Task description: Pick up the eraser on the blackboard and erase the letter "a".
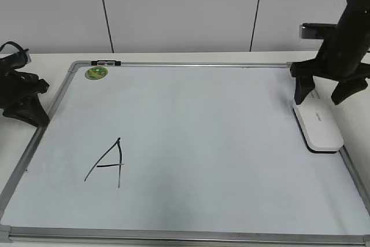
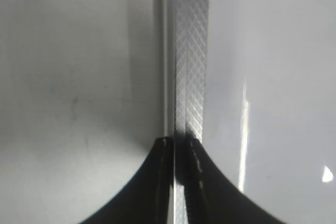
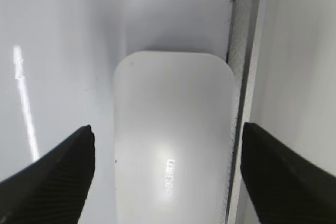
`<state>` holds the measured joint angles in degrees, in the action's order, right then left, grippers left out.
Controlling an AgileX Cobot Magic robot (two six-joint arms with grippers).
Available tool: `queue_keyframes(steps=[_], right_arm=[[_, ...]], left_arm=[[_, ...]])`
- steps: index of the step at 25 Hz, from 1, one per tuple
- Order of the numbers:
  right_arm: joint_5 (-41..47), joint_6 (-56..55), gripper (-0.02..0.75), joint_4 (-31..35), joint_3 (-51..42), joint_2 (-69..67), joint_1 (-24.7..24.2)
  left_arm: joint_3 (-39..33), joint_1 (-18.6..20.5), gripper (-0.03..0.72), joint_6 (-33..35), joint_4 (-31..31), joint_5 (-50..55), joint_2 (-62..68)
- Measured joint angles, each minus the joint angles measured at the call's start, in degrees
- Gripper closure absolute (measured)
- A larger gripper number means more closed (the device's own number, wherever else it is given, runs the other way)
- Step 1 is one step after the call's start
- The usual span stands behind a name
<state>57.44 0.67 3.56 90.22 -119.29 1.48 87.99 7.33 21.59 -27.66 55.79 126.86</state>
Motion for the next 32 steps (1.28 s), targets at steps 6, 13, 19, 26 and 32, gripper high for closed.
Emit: queue_keyframes(steps=[6, 13, 19, 26, 32], right_arm=[[9.8, 0.0, 0.093, -0.9, 9.7, -0.1, 0.0], [12.2, 0.6, 0.099, -0.7, 12.6, -0.1, 0.0], [12.4, 2.1, 0.11, -0.7, 12.6, 1.7, 0.0], [12.6, 2.4, 0.129, -0.7, 12.5, 8.1, 0.0], [13.1, 2.5, 0.141, -0.7, 10.0, 17.2, 1.3]], left_arm=[[0.1, 0.0, 0.621, 0.0, 0.0, 0.0, 0.0], [0.1, 0.0, 0.37, 0.0, 0.7, 0.0, -0.1], [1.0, 0.0, 0.276, 0.0, 1.6, 1.3, -5.0], [5.9, 0.0, 0.267, -2.7, 5.4, 11.3, -11.9], [5.9, 0.0, 0.267, -6.4, 8.5, 14.0, -20.9]])
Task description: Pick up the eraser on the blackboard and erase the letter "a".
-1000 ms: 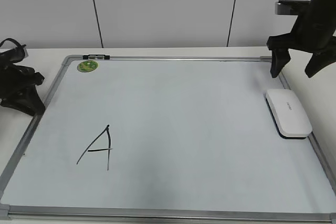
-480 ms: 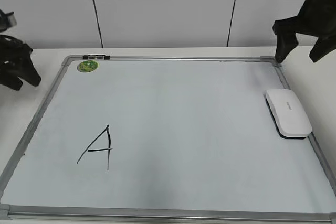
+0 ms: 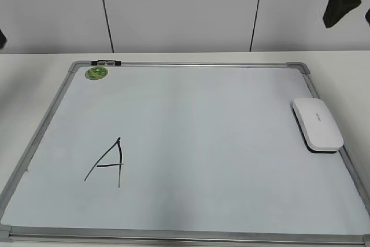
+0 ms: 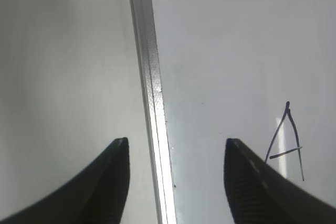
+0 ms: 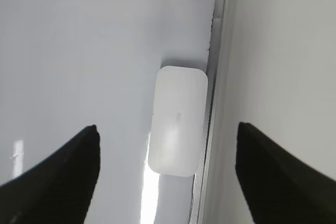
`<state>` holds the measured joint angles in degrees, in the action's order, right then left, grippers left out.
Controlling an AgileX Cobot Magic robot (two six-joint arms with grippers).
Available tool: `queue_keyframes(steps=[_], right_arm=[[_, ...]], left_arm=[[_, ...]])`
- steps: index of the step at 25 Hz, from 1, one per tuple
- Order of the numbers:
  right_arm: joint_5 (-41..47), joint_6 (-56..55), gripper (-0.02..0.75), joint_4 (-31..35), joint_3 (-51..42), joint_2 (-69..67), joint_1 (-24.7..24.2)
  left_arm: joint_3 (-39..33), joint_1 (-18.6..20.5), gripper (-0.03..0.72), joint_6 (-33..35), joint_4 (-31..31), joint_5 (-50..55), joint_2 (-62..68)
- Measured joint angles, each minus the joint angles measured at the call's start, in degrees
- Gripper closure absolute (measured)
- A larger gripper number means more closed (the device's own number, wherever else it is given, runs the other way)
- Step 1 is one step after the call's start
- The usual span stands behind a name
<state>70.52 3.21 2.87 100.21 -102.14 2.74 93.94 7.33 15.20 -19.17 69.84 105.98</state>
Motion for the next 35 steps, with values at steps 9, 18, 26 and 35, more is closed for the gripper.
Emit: queue_keyframes(steps=[9, 18, 26, 35], right_arm=[[0.8, 0.0, 0.142, 0.0, -8.8, 18.0, 0.5], [1.1, 0.0, 0.142, 0.0, -24.5, 40.7, 0.5], [1.6, -0.8, 0.143, 0.6, -41.8, 64.3, 0.5], [2.0, -1.7, 0.144, -1.3, -57.5, 82.4, 2.7]], left_arm=[[-1.7, 0.0, 0.267, -1.2, 0.4, 0.7, -21.5], [-25.7, -2.9, 0.267, -1.3, 0.5, 1.9, -50.6], [-40.3, -5.9, 0.267, -1.5, 2.5, 1.9, -78.5], [-46.8, -6.9, 0.267, -5.5, 6.3, 3.2, -89.3]])
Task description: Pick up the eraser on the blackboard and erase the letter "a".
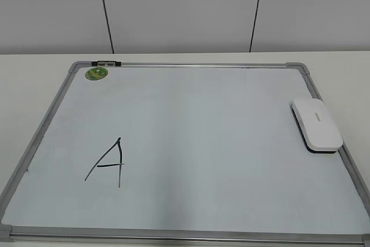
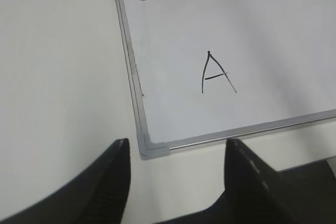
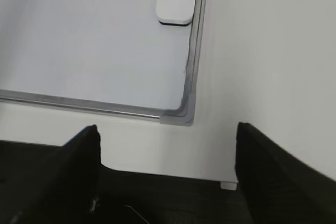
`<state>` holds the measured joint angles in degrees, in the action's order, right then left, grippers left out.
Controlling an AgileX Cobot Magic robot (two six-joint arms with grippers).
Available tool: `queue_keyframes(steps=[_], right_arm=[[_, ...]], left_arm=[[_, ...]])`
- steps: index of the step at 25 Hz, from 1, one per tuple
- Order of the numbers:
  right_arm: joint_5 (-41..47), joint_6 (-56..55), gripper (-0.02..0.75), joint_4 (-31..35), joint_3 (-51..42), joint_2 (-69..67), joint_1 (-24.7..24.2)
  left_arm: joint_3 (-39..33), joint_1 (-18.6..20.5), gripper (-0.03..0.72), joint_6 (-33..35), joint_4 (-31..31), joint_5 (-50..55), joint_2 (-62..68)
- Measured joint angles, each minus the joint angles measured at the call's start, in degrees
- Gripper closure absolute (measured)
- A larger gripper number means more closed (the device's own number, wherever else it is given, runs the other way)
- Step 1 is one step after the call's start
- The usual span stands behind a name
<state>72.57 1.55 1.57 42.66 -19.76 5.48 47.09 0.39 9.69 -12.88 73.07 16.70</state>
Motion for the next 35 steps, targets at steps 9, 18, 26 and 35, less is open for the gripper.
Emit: queue_keyframes(steps=[9, 18, 26, 35], right_arm=[[-0.9, -0.8, 0.145, -6.5, -11.7, 8.3, 1.2], [-6.7, -2.5, 0.145, -6.8, -14.7, 8.7, 1.2], [-7.4, -2.5, 0.145, -6.9, -14.7, 8.7, 1.2], [-7.4, -2.7, 0.146, -6.9, -14.7, 8.7, 1.2]], left_arm=[[-11.2, -1.0, 0.278, -0.3, 1.6, -2.7, 0.0], [-16.6, -1.0, 0.279, -0.3, 3.8, -7.8, 0.0], [-17.8, -1.0, 0.279, -0.3, 4.3, -9.8, 0.0], [-17.8, -1.0, 0.279, -0.3, 4.3, -10.1, 0.0]])
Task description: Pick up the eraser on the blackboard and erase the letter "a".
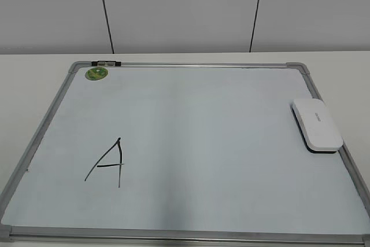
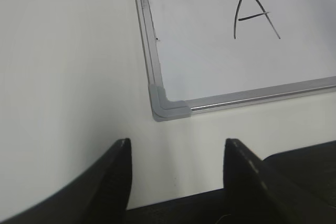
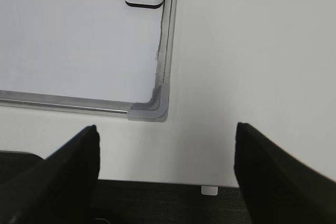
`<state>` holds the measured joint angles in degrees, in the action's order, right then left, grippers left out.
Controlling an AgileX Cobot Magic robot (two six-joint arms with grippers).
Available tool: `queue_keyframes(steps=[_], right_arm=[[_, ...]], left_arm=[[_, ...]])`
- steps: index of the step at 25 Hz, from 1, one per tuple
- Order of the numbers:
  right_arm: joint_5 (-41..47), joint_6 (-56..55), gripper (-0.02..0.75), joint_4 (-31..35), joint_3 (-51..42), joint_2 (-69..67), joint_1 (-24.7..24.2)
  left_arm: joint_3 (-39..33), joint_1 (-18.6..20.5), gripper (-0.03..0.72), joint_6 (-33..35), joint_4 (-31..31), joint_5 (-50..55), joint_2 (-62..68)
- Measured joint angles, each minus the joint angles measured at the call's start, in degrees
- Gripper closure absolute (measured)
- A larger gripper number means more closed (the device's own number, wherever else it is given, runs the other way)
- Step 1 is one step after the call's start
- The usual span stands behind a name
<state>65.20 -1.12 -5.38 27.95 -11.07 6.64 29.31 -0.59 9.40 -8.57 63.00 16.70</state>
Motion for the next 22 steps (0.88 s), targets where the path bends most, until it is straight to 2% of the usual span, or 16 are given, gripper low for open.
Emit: queue_keyframes(steps=[11, 18, 22], right_arm=[[0.0, 0.0, 0.146, 0.0, 0.0, 1.5, -0.1], [-0.1, 0.0, 0.146, 0.1, 0.0, 6.1, -6.1], [-0.1, -0.1, 0.146, 0.1, 0.0, 8.8, -6.9]], left_arm=[[0.0, 0.0, 0.281, 0.0, 0.0, -0.2, -1.1], [0.0, 0.0, 0.282, 0.0, 0.1, -0.2, -8.3], [0.0, 0.0, 0.282, 0.0, 0.1, -0.1, -12.0]])
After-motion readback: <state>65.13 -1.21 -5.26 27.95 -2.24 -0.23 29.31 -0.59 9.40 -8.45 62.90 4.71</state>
